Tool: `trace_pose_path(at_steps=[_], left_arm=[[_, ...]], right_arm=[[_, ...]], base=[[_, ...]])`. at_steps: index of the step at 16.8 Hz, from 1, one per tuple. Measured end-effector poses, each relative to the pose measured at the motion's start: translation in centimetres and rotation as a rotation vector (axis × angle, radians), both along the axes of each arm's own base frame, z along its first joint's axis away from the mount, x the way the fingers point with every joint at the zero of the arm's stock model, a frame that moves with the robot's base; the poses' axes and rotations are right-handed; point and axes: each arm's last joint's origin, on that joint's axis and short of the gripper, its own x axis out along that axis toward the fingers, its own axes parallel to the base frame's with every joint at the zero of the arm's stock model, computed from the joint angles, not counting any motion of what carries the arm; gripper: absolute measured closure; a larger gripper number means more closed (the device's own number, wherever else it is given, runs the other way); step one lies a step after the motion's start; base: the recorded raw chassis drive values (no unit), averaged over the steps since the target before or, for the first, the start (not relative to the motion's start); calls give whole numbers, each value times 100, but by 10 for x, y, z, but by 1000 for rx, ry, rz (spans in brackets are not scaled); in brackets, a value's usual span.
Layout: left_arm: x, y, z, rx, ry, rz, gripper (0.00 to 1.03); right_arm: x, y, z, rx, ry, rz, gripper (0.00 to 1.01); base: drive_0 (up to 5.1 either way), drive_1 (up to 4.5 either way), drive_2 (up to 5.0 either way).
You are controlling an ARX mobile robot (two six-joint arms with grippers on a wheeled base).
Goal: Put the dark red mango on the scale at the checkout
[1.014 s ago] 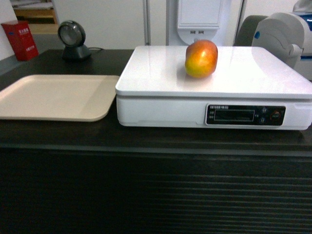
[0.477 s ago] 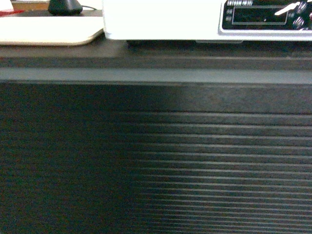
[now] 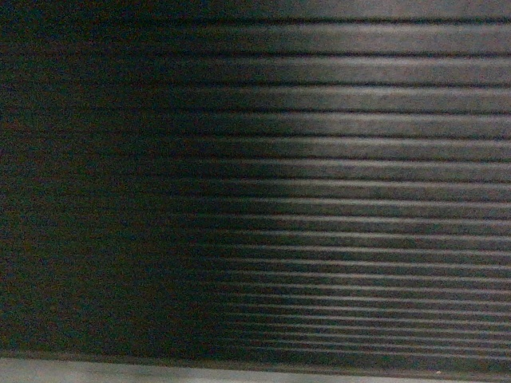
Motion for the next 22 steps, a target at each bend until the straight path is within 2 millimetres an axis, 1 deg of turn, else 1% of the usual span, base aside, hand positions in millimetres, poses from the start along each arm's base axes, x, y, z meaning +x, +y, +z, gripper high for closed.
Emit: trace_pose_path(at_steps=[22], left_arm=[[0, 0, 0, 0, 3, 0, 5]], right_arm=[[0, 0, 0, 1, 2, 0, 3]], base=[[0, 0, 0]])
